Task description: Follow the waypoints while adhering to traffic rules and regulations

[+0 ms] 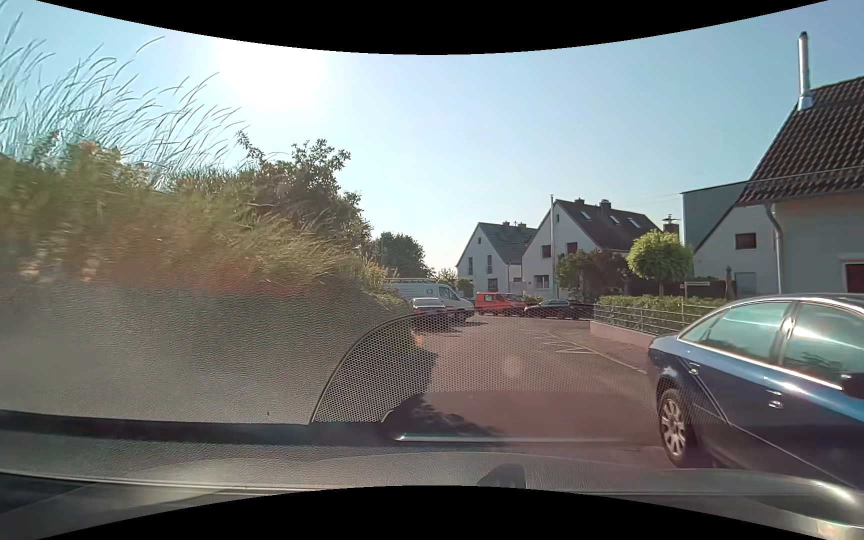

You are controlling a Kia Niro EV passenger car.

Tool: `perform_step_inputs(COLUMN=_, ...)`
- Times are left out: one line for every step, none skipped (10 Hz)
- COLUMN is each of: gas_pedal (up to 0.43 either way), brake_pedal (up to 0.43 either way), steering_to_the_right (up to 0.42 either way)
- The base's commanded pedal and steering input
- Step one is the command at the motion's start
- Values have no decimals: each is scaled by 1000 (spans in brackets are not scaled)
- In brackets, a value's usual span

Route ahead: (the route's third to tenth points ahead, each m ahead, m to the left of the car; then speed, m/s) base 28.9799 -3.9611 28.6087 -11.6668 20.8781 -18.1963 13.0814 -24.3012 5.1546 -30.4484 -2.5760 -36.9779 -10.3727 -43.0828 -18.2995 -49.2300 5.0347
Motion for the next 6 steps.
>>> perform_step_inputs(gas_pedal=20, brake_pedal=0, steering_to_the_right=10)
perform_step_inputs(gas_pedal=20, brake_pedal=0, steering_to_the_right=13)
perform_step_inputs(gas_pedal=20, brake_pedal=0, steering_to_the_right=15)
perform_step_inputs(gas_pedal=20, brake_pedal=0, steering_to_the_right=18)
perform_step_inputs(gas_pedal=20, brake_pedal=0, steering_to_the_right=19)
perform_step_inputs(gas_pedal=20, brake_pedal=0, steering_to_the_right=23)
